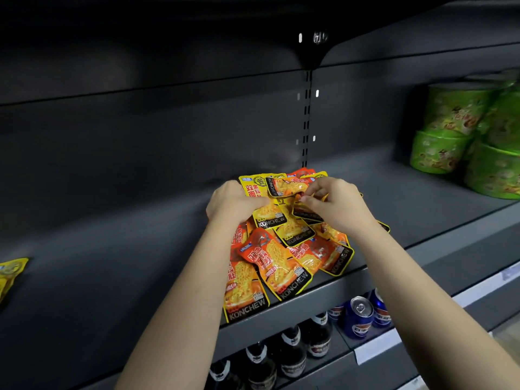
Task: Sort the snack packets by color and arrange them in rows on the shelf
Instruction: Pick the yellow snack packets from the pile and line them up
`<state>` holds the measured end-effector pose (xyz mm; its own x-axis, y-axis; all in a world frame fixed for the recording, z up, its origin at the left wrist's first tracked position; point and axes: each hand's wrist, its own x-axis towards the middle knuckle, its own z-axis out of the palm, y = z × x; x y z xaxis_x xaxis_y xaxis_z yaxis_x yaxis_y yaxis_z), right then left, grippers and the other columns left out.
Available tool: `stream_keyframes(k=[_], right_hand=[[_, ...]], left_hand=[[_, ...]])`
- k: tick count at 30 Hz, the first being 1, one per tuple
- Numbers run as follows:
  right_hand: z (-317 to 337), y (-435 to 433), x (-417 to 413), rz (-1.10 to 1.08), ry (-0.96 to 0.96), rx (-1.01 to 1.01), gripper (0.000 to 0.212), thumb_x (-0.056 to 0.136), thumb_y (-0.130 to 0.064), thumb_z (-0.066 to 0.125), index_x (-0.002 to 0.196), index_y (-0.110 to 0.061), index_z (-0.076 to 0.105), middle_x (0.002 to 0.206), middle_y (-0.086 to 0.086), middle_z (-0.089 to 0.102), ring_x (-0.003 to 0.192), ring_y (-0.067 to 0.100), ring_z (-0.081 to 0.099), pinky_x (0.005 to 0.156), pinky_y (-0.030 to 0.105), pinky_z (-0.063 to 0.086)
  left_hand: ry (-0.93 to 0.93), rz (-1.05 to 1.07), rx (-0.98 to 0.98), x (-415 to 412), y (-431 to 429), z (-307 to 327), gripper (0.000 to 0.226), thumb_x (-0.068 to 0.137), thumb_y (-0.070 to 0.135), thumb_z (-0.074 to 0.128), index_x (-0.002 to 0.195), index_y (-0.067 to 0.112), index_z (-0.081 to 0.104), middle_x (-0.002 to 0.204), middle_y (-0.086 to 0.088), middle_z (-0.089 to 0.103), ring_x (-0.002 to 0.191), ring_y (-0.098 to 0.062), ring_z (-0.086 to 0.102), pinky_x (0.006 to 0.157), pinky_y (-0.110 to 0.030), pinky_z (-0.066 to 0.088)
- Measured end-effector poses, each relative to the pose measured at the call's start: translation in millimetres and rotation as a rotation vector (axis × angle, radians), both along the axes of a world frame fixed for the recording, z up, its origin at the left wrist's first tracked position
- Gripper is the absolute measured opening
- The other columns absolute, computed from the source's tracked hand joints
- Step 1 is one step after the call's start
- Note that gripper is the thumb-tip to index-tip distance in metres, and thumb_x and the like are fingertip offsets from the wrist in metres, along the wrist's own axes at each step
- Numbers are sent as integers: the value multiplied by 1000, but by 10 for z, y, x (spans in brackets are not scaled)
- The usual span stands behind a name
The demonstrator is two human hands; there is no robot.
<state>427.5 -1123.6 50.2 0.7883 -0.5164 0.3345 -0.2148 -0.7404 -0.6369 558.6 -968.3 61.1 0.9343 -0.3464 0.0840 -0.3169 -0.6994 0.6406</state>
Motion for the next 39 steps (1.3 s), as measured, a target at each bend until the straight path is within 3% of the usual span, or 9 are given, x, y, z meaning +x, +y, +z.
stream_keyframes(k=[5,9,13,15,19,23,27,31,39], right_hand=[[-12,47,49,28,-50,52,10,86,-31,70,90,-22,68,84,-8,64,72,2,55,61,16,38],[2,93,110,113,-101,212,17,84,-36,72,95,-24,66,90,-4,69,85,15,65,76,35,55],[78,205,136,274,-150,423,30,87,-33,71,110,-16,63,93,9,71,83,20,69,82,45,58],[130,260,137,354,-178,514,30,89,-28,68,114,-13,63,94,11,72,83,19,68,83,41,58],[185,281,145,430,-285,604,21,88,-21,69,108,-13,68,100,9,74,88,22,70,79,34,56],[182,230,137,434,-348,664,24,87,-14,70,108,-3,68,103,17,73,96,35,69,86,44,57],[166,183,114,393,-345,662,23,87,-10,69,109,-4,68,101,13,74,92,31,71,83,41,58],[135,92,65,322,-345,689,18,86,-9,69,105,-9,68,96,7,76,87,24,73,80,40,57],[13,-68,-94,240,-324,709,22,87,-8,69,109,-6,68,97,7,76,88,25,73,85,42,58]], left_hand=[[51,-10,-264,71,135,-49,36,61,44,85,78,24,60,90,3,69,87,-18,66,80,-45,55],[112,-16,-407,89,256,37,42,53,42,87,81,24,62,87,0,73,80,-20,71,76,-46,58],[221,-139,-580,-38,281,198,31,73,26,83,92,12,63,87,-5,73,58,-6,65,51,-19,48],[260,-215,-603,-147,245,291,24,80,24,78,96,11,65,86,-4,73,61,-9,63,51,-21,44],[279,-321,-590,-238,165,350,21,82,25,76,95,11,66,82,-10,69,65,-16,54,53,-23,43],[273,-369,-557,-271,103,330,26,85,26,73,99,6,66,76,-12,60,56,-13,46,51,-22,42],[274,-380,-529,-292,90,329,22,88,31,68,94,10,65,74,-7,65,57,-11,56,55,-21,43],[175,-229,-444,-132,114,232,26,92,40,62,96,14,66,84,0,74,72,-12,72,59,-24,51],[132,16,-185,119,19,-117,36,84,49,68,77,16,56,67,-4,68,64,-18,70,74,-35,60]])
